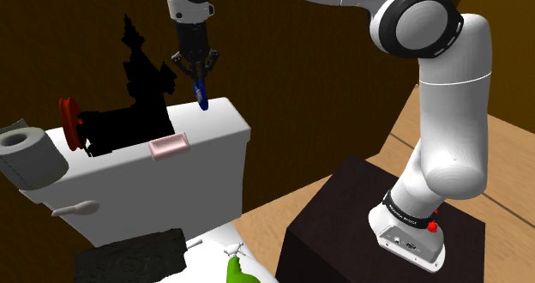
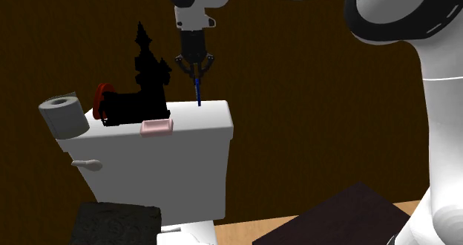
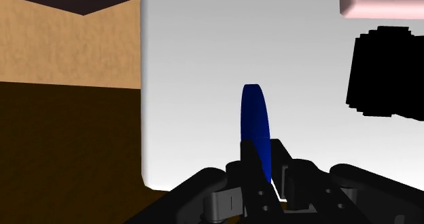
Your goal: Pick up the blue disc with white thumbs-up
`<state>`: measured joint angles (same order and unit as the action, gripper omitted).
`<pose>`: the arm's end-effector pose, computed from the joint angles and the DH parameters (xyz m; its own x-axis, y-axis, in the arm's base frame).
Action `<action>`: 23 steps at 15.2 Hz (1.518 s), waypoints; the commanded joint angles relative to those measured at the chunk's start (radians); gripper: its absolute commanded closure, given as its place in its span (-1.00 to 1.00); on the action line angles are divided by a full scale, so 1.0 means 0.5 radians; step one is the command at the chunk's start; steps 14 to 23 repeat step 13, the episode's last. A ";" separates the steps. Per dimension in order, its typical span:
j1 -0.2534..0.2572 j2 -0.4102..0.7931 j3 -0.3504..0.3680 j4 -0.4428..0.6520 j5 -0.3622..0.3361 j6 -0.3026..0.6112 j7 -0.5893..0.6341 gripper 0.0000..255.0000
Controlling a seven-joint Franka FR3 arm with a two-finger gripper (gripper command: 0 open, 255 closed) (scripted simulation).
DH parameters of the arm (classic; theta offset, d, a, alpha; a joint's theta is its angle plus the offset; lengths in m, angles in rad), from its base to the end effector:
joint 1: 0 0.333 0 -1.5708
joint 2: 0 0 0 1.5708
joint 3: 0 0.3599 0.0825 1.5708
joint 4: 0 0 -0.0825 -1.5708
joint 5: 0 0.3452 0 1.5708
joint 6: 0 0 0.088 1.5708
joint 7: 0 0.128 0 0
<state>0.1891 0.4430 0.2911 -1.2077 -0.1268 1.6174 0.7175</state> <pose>0.6119 0.2501 0.5548 0.9673 -0.2533 -0.0102 -0.2532 -0.9673 0.0132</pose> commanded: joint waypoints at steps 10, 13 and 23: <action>0.072 0.151 -0.004 0.544 -0.039 -0.393 -0.006 1.00; 0.085 0.180 -0.006 0.624 -0.046 -0.444 -0.007 1.00; 0.085 0.180 -0.006 0.624 -0.046 -0.444 -0.007 1.00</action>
